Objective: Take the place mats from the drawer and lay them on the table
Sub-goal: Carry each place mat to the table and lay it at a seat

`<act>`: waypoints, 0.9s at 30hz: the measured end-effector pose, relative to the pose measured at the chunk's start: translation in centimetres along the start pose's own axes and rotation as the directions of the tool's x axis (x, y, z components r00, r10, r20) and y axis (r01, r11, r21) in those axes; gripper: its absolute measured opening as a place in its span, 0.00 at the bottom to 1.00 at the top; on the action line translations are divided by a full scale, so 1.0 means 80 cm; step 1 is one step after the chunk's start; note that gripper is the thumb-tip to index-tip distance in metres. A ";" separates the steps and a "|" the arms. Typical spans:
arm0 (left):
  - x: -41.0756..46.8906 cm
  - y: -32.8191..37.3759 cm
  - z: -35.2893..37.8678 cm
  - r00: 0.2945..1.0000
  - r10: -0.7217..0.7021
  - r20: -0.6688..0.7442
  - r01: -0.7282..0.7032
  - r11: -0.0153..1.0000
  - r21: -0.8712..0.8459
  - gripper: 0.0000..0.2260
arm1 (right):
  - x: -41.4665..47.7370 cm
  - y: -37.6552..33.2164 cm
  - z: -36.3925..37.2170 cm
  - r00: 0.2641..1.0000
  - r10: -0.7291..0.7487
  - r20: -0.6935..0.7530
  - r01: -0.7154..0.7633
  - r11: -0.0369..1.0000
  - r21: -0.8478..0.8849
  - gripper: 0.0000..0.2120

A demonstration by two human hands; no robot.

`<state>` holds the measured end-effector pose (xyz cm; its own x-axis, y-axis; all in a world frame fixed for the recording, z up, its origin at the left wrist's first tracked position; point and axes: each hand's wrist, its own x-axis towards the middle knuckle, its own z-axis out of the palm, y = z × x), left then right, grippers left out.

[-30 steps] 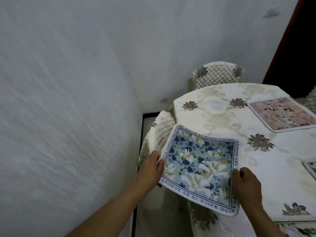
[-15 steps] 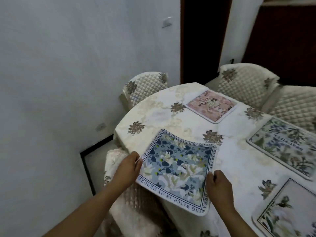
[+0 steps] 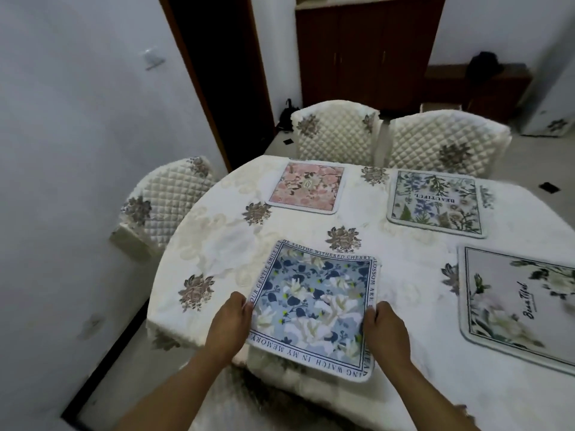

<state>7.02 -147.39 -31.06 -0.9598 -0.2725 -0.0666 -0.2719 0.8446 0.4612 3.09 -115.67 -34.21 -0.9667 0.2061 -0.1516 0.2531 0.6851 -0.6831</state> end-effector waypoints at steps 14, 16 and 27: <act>0.070 -0.077 0.103 0.989 -0.076 0.126 0.085 0.994 -0.075 0.10 | 0.040 0.026 0.118 0.993 0.115 0.031 -0.102 0.952 -0.288 0.11; 0.075 -0.086 0.109 0.989 -0.046 0.137 0.057 0.995 -0.078 0.10 | 0.033 0.024 0.126 0.989 0.147 -0.003 -0.141 0.946 -0.291 0.11; 0.079 -0.127 0.097 0.975 0.077 0.210 -0.065 0.996 -0.062 0.11 | 0.017 0.006 0.150 0.964 0.259 -0.056 -0.264 0.926 -0.270 0.10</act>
<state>3.20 -154.09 -43.02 -0.9710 -0.1040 -0.2153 -0.2039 0.8303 0.5186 1.43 -123.48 -43.32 -0.8646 0.4155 -0.2826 0.4998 0.7687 -0.3991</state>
